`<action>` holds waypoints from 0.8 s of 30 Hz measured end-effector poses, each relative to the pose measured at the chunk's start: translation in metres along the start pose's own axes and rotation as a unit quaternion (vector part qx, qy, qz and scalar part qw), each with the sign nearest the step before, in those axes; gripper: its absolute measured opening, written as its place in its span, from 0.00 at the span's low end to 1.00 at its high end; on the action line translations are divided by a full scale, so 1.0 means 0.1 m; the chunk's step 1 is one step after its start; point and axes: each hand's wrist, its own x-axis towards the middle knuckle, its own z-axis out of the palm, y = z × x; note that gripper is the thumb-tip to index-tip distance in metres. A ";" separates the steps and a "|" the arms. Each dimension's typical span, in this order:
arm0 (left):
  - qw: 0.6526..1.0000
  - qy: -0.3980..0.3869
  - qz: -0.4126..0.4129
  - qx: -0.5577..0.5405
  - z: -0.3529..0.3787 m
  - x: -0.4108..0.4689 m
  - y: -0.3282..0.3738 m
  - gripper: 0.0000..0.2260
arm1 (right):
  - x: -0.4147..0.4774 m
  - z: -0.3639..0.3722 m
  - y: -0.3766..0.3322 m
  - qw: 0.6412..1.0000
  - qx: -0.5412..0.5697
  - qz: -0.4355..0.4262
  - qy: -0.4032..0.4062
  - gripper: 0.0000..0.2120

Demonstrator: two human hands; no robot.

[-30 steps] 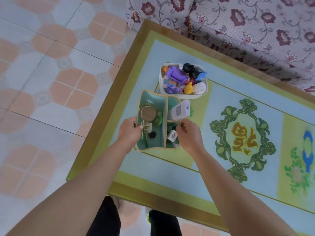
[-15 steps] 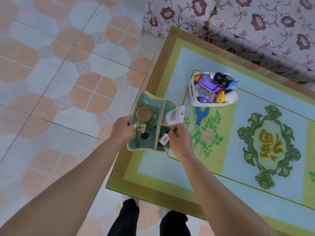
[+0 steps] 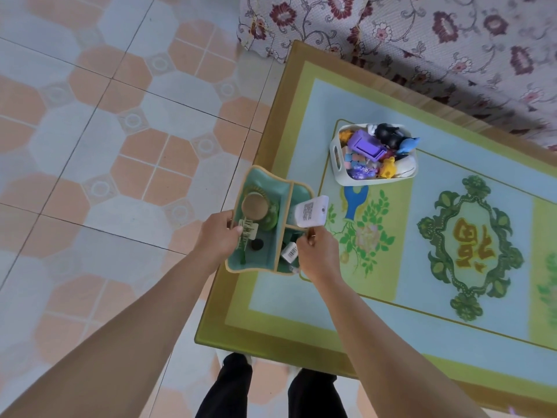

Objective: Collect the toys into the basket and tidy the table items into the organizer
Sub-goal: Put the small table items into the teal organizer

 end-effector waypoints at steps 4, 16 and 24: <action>1.000 -0.007 0.000 0.004 -0.03 -0.03 0.04 0.05 | 0.00 -0.02 -0.03 1.000 -0.018 0.001 -0.017 0.07; 0.982 0.108 0.119 0.102 0.01 -0.25 0.56 0.18 | -0.01 -0.35 -0.08 0.998 -0.002 0.033 -0.060 0.09; 0.975 0.050 0.202 0.084 0.33 -0.15 1.24 0.19 | 0.47 -0.92 -0.03 0.988 0.118 0.094 0.013 0.08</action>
